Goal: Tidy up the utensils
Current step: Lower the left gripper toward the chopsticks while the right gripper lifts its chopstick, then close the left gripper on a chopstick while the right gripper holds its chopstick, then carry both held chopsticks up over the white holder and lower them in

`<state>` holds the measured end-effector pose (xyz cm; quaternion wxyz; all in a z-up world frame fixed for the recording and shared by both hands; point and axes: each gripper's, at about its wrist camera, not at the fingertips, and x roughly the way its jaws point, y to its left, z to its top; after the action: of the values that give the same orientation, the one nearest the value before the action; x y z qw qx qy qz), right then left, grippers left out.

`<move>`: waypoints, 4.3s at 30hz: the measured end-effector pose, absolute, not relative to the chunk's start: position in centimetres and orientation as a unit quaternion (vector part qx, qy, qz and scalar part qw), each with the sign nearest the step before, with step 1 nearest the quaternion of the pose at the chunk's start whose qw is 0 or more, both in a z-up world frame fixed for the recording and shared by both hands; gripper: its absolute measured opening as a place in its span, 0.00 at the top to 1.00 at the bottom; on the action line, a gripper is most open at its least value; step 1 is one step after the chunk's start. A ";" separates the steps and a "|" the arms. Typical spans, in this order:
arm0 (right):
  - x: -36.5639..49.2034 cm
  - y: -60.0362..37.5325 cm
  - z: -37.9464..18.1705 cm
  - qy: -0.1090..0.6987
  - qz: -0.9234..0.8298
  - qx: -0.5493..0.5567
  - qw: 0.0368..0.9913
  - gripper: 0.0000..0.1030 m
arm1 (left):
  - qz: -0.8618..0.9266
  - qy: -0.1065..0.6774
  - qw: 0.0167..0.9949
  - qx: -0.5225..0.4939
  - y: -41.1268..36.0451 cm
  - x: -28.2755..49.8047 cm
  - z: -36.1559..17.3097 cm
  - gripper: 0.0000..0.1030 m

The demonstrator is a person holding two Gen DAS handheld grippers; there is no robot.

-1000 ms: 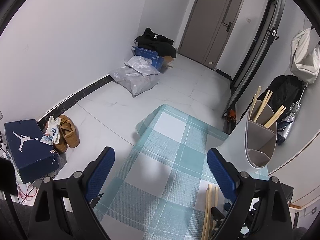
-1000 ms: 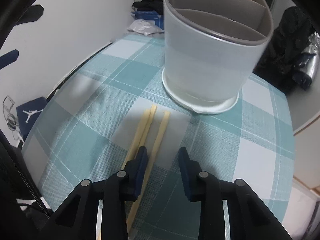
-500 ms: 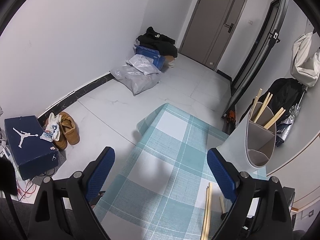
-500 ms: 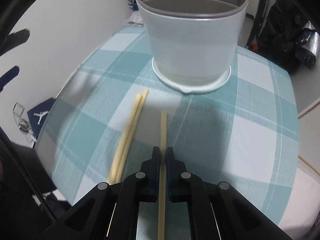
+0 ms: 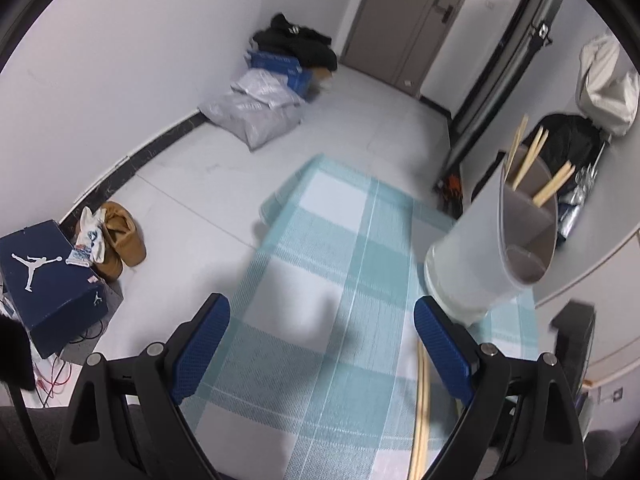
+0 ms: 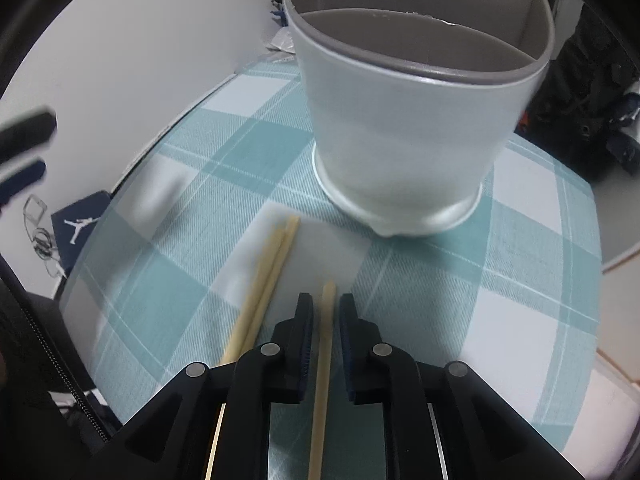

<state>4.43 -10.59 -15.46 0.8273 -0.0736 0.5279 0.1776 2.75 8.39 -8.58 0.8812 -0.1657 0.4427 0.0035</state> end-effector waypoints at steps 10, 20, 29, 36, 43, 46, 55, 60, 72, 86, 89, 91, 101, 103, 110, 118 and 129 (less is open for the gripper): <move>5.8 -17.5 -14.2 0.522 0.184 0.122 0.824 0.94 | -0.046 0.501 0.862 -0.058 2.0 3.7 -11.0 0.11; 5.6 -24.7 -13.6 0.501 0.184 0.274 0.800 0.95 | -0.050 0.528 0.848 -0.024 -0.2 4.8 -12.5 0.11; 5.6 -25.2 -13.9 0.486 0.185 0.298 0.800 0.95 | -0.049 0.531 0.846 -0.028 -1.3 5.1 -12.7 0.18; 5.2 -23.7 -12.4 0.473 0.189 0.266 0.818 0.95 | -0.045 0.543 0.838 -0.028 -2.2 5.2 -13.2 0.58; 5.1 -23.8 -12.5 0.477 0.186 0.261 0.819 0.95 | -0.061 0.537 0.840 -0.041 -2.9 5.3 -12.8 0.94; 5.1 -23.7 -12.3 0.476 0.185 0.257 0.821 0.95 | -0.066 0.533 0.841 -0.061 -2.7 5.6 -12.4 0.97; 4.4 -22.8 -10.6 0.448 0.192 0.233 0.841 0.94 | -0.076 0.479 0.869 -0.096 -1.8 4.7 -9.7 0.97; 3.3 -21.8 -9.3 0.417 0.204 0.203 0.862 0.95 | -0.091 0.407 0.898 -0.139 0.0 3.1 -6.5 0.97; -0.3 -19.5 -6.4 0.341 0.204 0.121 0.910 0.95 | -0.113 0.314 0.932 -0.141 0.8 0.3 -2.4 0.97; -2.3 -19.0 -5.1 0.308 0.183 0.092 0.929 0.95 | -0.127 0.304 0.939 -0.101 0.3 -2.5 -1.0 0.99; -2.4 -18.9 -4.9 0.304 0.180 0.084 0.932 0.95 | -0.128 0.304 0.939 -0.097 0.2 -2.7 -0.8 0.99; -2.6 -19.0 -4.8 0.302 0.177 0.086 0.933 0.95 | -0.129 0.305 0.939 -0.095 0.2 -2.9 -0.7 0.99; -3.5 -20.1 -3.1 0.277 0.171 0.095 0.941 0.95 | -0.140 0.309 0.938 -0.072 -0.4 -3.5 0.1 0.99; -3.5 -20.2 -2.8 0.271 0.171 0.095 0.942 0.95 | -0.144 0.311 0.937 -0.067 -0.7 -3.6 0.3 0.99; -3.8 -21.0 -1.4 0.252 0.172 0.105 0.946 0.95 | -0.157 0.310 0.936 -0.052 -1.3 -3.7 1.8 0.99; -3.5 -21.2 1.0 0.226 0.188 0.111 0.949 0.95 | -0.178 0.305 0.935 -0.038 -2.1 -3.1 4.0 0.99; -0.7 -21.7 5.2 0.206 0.201 0.109 0.951 0.95 | -0.204 0.290 0.934 -0.043 -2.5 -0.3 9.5 0.99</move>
<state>-0.74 -21.67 5.24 0.9514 0.1094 0.2060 0.2010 -0.34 -2.46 9.47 0.9343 -0.0427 0.2896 -0.2037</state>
